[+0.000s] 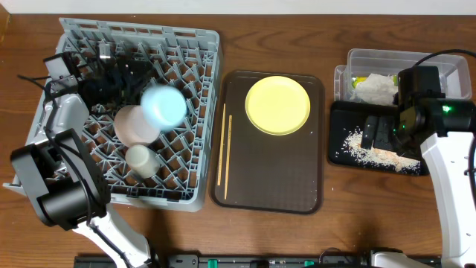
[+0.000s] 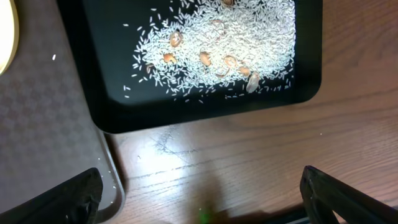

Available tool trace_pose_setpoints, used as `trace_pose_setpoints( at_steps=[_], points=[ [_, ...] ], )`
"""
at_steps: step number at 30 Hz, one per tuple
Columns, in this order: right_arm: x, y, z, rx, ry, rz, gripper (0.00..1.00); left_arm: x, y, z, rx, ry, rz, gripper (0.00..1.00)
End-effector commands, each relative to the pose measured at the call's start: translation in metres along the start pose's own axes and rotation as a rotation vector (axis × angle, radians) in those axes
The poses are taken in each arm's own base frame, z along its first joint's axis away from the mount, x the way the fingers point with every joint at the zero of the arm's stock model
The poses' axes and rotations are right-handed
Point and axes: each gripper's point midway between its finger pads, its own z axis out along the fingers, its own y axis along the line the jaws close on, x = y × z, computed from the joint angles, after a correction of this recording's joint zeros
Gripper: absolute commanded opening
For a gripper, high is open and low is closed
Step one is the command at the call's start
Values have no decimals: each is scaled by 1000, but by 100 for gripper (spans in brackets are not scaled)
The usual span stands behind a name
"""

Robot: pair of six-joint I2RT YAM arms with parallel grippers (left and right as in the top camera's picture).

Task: Sort waste into correct bins and load items into the dishwasher
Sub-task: 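Lower the blue bowl into the rack and open the left gripper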

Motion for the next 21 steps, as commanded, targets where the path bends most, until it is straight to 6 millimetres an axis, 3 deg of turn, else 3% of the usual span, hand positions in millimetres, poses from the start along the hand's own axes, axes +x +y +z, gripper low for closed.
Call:
trace_pose_setpoints(
  at_steps=[1, 5, 7, 10, 13, 15, 21],
  points=[
    [-1, -3, -1, 1, -2, 24, 99, -4, -7, -5, -3, -19, 39, 72],
    [-1, -3, -1, 1, -2, 24, 99, -5, -36, -14, 10, -41, 108, 81],
    [-1, -3, -1, 1, -2, 24, 99, -2, -60, -20, 21, -53, 157, 83],
    [-1, -3, -1, 1, -2, 24, 99, 10, -100, -27, 37, -59, 246, 86],
    [-1, -3, -1, 1, -2, 24, 99, 32, -125, -26, -18, -60, 322, 89],
    [-1, -3, -1, 1, -2, 24, 99, 56, -122, -21, -174, -52, 359, 89],
    [-1, -3, -1, 1, -3, 24, 99, 129, -82, -13, -608, 80, 330, 91]
  ],
)
